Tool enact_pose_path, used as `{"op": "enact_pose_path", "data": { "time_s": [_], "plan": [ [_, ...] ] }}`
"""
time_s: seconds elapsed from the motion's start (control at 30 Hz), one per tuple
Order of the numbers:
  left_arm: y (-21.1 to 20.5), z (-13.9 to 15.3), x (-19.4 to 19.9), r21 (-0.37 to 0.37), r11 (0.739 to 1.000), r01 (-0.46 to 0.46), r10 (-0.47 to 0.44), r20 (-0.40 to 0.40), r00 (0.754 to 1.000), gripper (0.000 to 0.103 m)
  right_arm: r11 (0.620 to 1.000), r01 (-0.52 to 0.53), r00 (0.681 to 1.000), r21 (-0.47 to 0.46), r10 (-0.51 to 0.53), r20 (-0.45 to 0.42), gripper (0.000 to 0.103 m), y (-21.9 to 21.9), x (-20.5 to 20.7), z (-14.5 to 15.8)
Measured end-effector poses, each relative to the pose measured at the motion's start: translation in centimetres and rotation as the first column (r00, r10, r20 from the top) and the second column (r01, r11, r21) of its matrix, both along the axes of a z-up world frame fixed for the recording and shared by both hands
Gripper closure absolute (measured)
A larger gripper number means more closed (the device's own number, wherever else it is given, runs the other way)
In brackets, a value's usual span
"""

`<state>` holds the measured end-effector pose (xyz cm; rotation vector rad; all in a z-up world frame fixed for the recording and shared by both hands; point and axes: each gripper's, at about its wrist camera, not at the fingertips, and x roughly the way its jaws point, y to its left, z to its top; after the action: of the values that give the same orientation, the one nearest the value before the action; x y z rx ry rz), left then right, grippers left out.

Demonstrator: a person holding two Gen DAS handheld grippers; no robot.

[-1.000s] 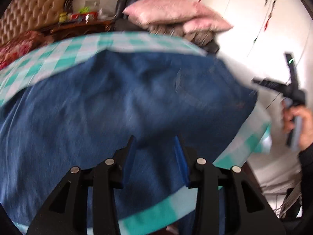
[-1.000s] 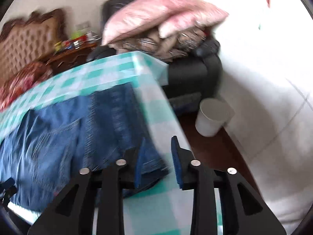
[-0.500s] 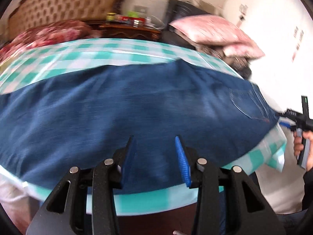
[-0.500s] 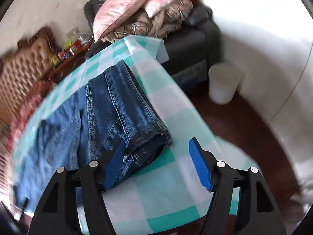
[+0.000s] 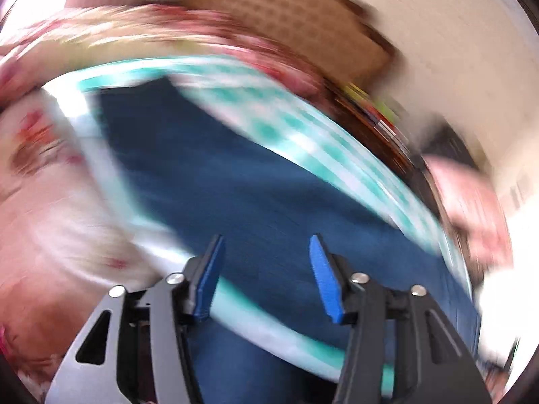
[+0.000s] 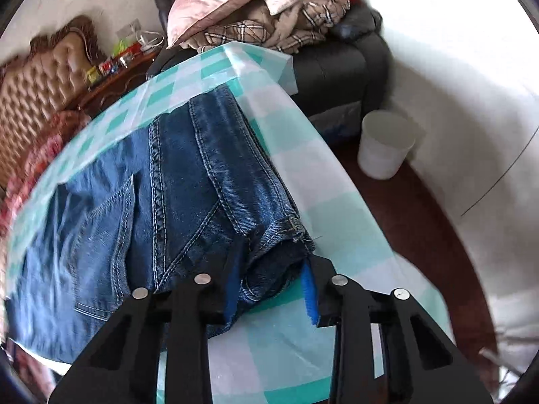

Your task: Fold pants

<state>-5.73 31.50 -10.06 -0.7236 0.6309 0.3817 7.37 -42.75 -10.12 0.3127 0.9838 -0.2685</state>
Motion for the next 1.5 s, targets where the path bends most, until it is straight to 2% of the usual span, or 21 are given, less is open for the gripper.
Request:
{"op": "enact_pose_path", "data": {
  "time_s": [0.1,0.17,0.23,0.33,0.37,0.4,0.43,0.53,0.6,0.67,0.77,0.9,1.0,1.03,1.07,1.17,1.3,1.37,1.4,1.43,1.5],
  "plan": [
    [7.8,-0.8,-1.7,-0.034,0.987,-0.156,0.156,-0.013,0.988,0.047,1.000,0.012,1.000,-0.014,-0.012,0.005,0.075,0.2,-0.2,0.0],
    [11.5,-1.1,-2.3,-0.069,0.979,-0.194,0.194,0.000,0.981,0.047,1.000,0.021,1.000,-0.022,-0.021,0.003,0.075,0.3,-0.2,0.1],
    [14.7,-0.9,-2.4,-0.048,0.970,-0.240,0.239,-0.017,0.971,0.049,0.999,0.027,1.000,-0.045,-0.027,-0.002,0.076,0.6,-0.3,0.2],
    [17.9,-1.3,-1.3,-0.075,0.974,-0.213,0.211,-0.037,0.977,0.049,0.998,0.036,0.999,-0.060,-0.036,-0.010,0.077,0.8,-0.6,0.4],
    [18.5,-1.4,-0.5,-0.094,0.980,-0.176,0.173,-0.044,0.984,0.049,0.997,0.042,0.999,-0.060,-0.043,-0.013,0.077,0.7,-0.8,0.5],
    [18.5,-1.5,0.2,-0.108,0.983,-0.149,0.143,-0.058,0.988,0.051,0.997,0.046,0.999,-0.062,-0.047,-0.015,0.077,0.7,-0.9,0.6],
    [18.9,-1.7,0.6,-0.118,0.983,-0.142,0.134,-0.071,0.988,0.058,0.997,0.050,0.999,-0.066,-0.051,-0.017,0.078,0.7,-1.1,0.7],
    [19.5,-1.7,1.4,-0.118,0.986,-0.122,0.111,-0.095,0.989,0.058,0.994,0.064,0.998,-0.085,-0.066,-0.021,0.078,0.7,-1.8,1.0],
    [19.9,-1.6,1.5,-0.150,0.982,-0.111,0.100,-0.079,0.992,0.058,0.993,0.074,0.997,-0.094,-0.077,-0.029,0.078,0.7,-2.2,0.8],
    [18.9,-1.4,2.0,-0.153,0.984,-0.091,0.078,-0.087,0.993,0.058,0.993,0.076,0.996,-0.094,-0.080,-0.035,0.078,0.7,-2.4,0.4],
    [18.0,-0.2,2.5,-0.087,0.995,-0.057,0.049,-0.091,0.995,0.058,0.991,0.069,0.996,-0.117,-0.074,-0.040,0.077,0.9,-2.3,0.4],
    [17.9,-1.4,3.6,-0.092,0.995,-0.034,0.017,-0.178,0.984,0.058,0.989,0.068,0.996,-0.130,-0.074,-0.048,0.077,1.0,-2.1,0.3],
    [17.0,-1.4,4.7,-0.012,0.999,0.033,-0.035,-0.243,0.969,0.059,0.988,0.067,0.996,-0.138,-0.074,-0.047,0.077,1.0,-2.2,0.2],
    [16.5,-1.3,5.2,0.033,0.998,0.061,-0.049,-0.286,0.957,0.074,0.987,0.067,0.996,-0.146,-0.075,-0.047,0.077,1.0,-2.3,0.2],
    [16.2,-1.4,5.5,0.057,0.995,0.086,-0.065,-0.308,0.949,0.078,0.986,0.068,0.996,-0.151,-0.076,-0.047,0.076,1.1,-2.3,0.2],
    [15.7,-1.1,6.3,0.114,0.983,0.144,-0.095,-0.352,0.931,0.082,0.983,0.068,0.996,-0.173,-0.078,-0.052,0.076,1.4,-2.2,0.2],
    [16.1,-1.5,6.8,0.125,0.981,0.145,-0.092,-0.360,0.928,0.082,0.979,0.062,0.996,-0.193,-0.074,-0.052,0.076,1.6,-2.2,0.2],
    [16.0,-1.3,6.6,0.135,0.983,0.128,-0.071,-0.364,0.929,0.075,0.979,0.064,0.996,-0.194,-0.075,-0.048,0.076,1.5,-2.4,0.2],
    [15.9,-0.9,6.3,0.162,0.982,0.095,-0.028,-0.369,0.929,0.058,0.979,0.066,0.996,-0.191,-0.077,-0.047,0.075,1.4,-2.4,0.2],
    [15.6,0.0,5.9,0.230,0.972,0.045,0.040,-0.353,0.935,0.050,0.980,0.070,0.996,-0.185,-0.079,-0.045,0.071,1.2,-2.5,0.2],
    [14.5,1.5,6.2,0.295,0.954,0.050,0.038,-0.287,0.957,0.051,0.984,0.096,0.994,-0.147,-0.102,-0.036,0.068,0.4,-2.8,0.6]
  ]
}}
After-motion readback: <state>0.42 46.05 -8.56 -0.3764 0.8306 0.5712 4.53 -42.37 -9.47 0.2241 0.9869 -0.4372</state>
